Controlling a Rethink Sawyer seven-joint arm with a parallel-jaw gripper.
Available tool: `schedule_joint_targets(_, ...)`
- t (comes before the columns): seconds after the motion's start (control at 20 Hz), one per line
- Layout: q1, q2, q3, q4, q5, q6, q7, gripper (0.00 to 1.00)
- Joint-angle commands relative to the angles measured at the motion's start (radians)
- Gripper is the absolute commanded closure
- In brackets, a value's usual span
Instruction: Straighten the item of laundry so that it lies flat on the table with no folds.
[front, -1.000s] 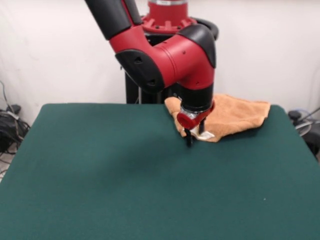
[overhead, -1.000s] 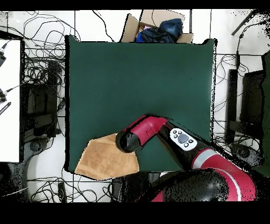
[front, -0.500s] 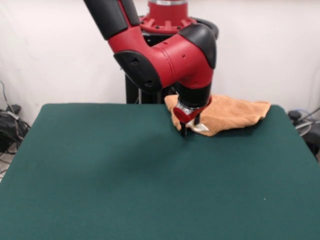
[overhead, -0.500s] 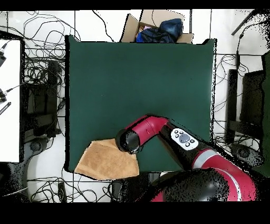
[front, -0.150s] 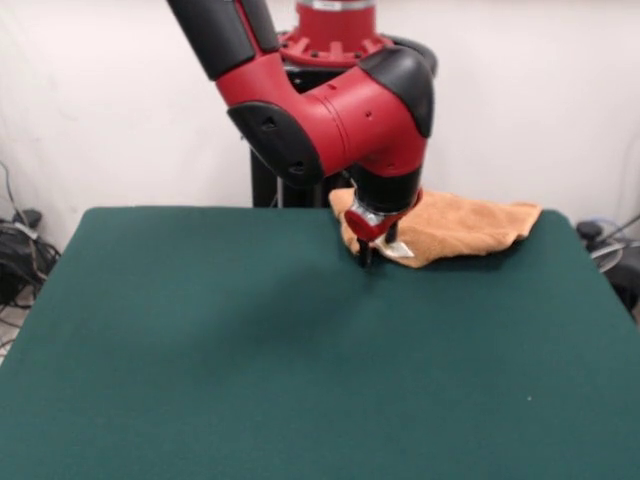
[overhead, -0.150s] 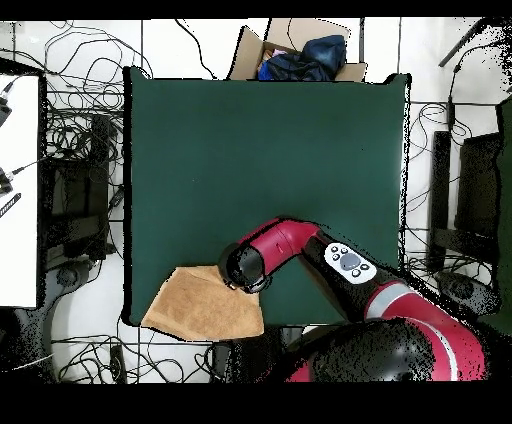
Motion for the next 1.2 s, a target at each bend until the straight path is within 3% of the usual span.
schedule_joint_targets(0.05,-0.014,0.054,-0.007,-0.038,0.007,0.004,-0.092,1.0)
schedule_joint_targets(0.6,-0.009,0.055,-0.016,-0.043,0.007,0.013,-0.072,1.0)
schedule_joint_targets(0.75,-0.009,0.028,-0.001,-0.03,0.005,-0.043,-0.027,1.0)
schedule_joint_targets(0.95,-0.105,-0.103,0.134,0.096,0.038,-0.144,-0.077,1.0)
schedule_joint_targets(1.2,-0.309,-0.213,0.408,0.267,0.096,-0.35,-0.089,1.0)
